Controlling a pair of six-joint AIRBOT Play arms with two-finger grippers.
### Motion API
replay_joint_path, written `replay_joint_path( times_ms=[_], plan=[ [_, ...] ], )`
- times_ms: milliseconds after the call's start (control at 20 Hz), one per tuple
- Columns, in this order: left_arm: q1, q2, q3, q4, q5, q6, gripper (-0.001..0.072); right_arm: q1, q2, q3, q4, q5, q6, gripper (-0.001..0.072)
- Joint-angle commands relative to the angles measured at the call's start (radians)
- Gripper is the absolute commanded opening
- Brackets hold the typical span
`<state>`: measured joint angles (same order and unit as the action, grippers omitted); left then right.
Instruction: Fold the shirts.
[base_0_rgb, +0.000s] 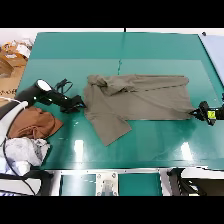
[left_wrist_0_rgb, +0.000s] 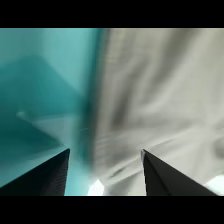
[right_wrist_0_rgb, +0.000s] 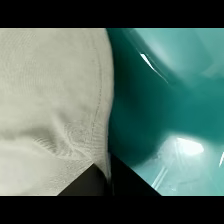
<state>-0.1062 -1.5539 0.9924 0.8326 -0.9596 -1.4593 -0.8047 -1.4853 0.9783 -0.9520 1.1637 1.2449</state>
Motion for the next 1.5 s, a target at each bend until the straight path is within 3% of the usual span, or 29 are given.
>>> replay_joint_path(
  times_ms=[0,100,250,350,400,450,550,750,950,1300,1450],
  plan=[
    [-0.066,-0.002,-0.085,-0.083,0.144,0.021,0.0548,0.002,-0.003,0.0,0.015,0.0,0.001,0.0013],
    [-0.103,-0.002,-0.085,-0.094,0.14,0.021,0.0547,0.001,-0.003,-0.005,0.057,0.013,0.016,0.0014],
    [-0.121,-0.002,-0.085,-0.092,0.002,0.045,0.0544,0.001,-0.003,-0.005,0.079,0.04,0.015,0.0014],
    [-0.115,0.0,-0.084,-0.06,-0.027,0.061,0.0203,0.001,-0.003,-0.005,0.08,0.041,0.015,0.0014],
    [-0.105,0.0,-0.08,-0.054,0.006,0.065,0.0127,0.001,-0.003,-0.005,0.08,0.042,0.015,0.0014],
    [-0.092,0.0,-0.079,-0.056,0.06,0.065,0.0128,0.001,-0.003,-0.005,0.08,0.043,0.015,0.0014],
    [-0.068,0.0,-0.079,-0.058,0.141,0.076,0.0027,0.001,-0.003,-0.005,0.08,0.054,0.015,0.0014],
    [-0.04,0.038,-0.025,-0.027,0.054,0.13,0.0025,0.02,0.028,0.005,0.12,0.07,0.014,0.0011],
    [-0.04,0.232,0.2,0.119,-0.07,0.124,0.0025,0.124,0.207,0.151,0.133,0.098,0.019,0.0011],
    [-0.04,0.6,0.787,0.174,-0.077,0.133,0.0028,0.114,0.625,0.602,0.133,0.069,0.264,0.0013],
    [-0.04,0.702,0.966,0.175,-0.077,0.133,0.0028,0.108,0.755,0.718,0.129,-0.013,0.308,0.0013]
  ],
)
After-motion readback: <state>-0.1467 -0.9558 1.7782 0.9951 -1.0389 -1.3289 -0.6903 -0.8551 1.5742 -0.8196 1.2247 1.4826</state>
